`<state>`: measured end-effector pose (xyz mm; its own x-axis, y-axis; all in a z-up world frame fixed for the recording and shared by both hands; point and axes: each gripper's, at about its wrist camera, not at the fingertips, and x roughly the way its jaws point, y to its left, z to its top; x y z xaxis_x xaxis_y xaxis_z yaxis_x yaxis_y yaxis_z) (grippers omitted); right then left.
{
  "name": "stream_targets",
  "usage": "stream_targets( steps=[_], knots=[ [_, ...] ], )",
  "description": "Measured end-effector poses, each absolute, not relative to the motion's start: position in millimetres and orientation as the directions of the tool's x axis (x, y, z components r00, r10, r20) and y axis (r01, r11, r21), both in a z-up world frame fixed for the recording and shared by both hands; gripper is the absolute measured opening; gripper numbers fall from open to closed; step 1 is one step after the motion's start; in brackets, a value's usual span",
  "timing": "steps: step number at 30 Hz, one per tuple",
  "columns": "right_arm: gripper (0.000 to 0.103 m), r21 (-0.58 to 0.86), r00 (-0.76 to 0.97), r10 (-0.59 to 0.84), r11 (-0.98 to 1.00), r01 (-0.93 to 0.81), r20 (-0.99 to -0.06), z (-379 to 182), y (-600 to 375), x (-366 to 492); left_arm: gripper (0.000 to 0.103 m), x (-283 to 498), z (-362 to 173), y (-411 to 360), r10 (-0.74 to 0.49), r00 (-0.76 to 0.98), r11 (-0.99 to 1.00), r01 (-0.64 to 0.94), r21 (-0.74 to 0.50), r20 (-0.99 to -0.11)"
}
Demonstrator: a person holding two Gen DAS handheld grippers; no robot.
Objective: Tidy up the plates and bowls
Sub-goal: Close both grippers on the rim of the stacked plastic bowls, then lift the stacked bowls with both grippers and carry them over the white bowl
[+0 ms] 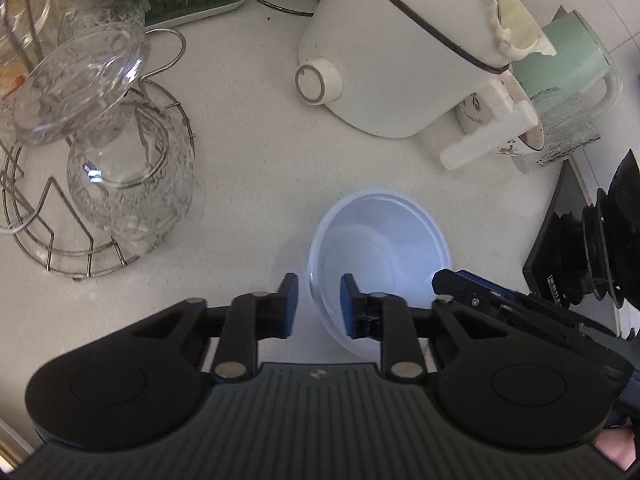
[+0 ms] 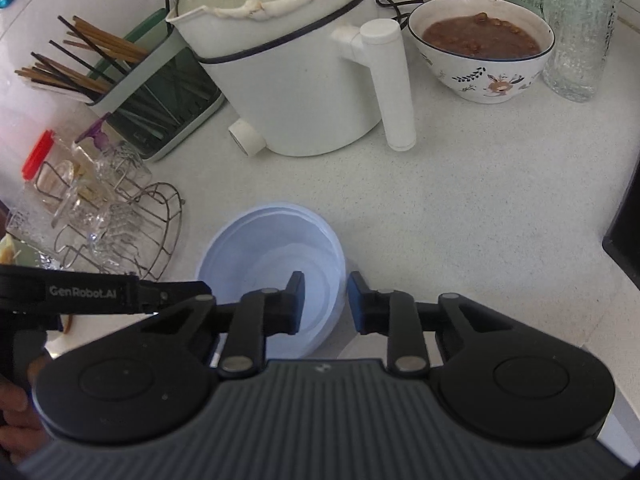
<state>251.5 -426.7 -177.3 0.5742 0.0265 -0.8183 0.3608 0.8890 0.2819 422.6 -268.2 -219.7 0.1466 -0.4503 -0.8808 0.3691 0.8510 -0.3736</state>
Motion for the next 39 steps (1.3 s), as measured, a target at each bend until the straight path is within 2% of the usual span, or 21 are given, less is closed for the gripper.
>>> stream_targets(
  steps=[5, 9, 11, 15, 25, 39],
  knots=[
    [0.019, 0.282, 0.561, 0.029, 0.885, 0.37, -0.827, -182, -430, 255, 0.017, 428, -224, -271, -0.461, 0.136, 0.842, 0.378, -0.384, -0.877],
    [0.015, 0.276, 0.551, 0.029, 0.886, 0.372, -0.834, -187, -430, 257, 0.015, 428, -226, -270, -0.471, 0.133, 0.839, 0.371, -0.397, -0.872],
    [0.01, 0.267, 0.547, 0.028, 0.892, 0.364, -0.837, -187, -430, 258, 0.015, 431, -227, -266, -0.486, 0.119, 0.836, 0.353, -0.42, -0.866],
    [0.01, 0.285, 0.55, 0.045, 0.888, 0.36, -0.834, -185, -431, 258, 0.015, 433, -224, -255, -0.523, 0.105, 0.821, 0.329, -0.467, -0.846],
    [0.01, 0.28, 0.568, 0.044, 0.9, 0.334, -0.822, -168, -423, 251, 0.015, 424, -209, -239, -0.547, 0.12, 0.813, 0.315, -0.49, -0.829],
    [0.01, 0.337, 0.652, 0.053, 0.886, 0.319, -0.757, -132, -416, 223, 0.015, 401, -168, -227, -0.553, 0.174, 0.816, 0.312, -0.486, -0.815]
  ],
)
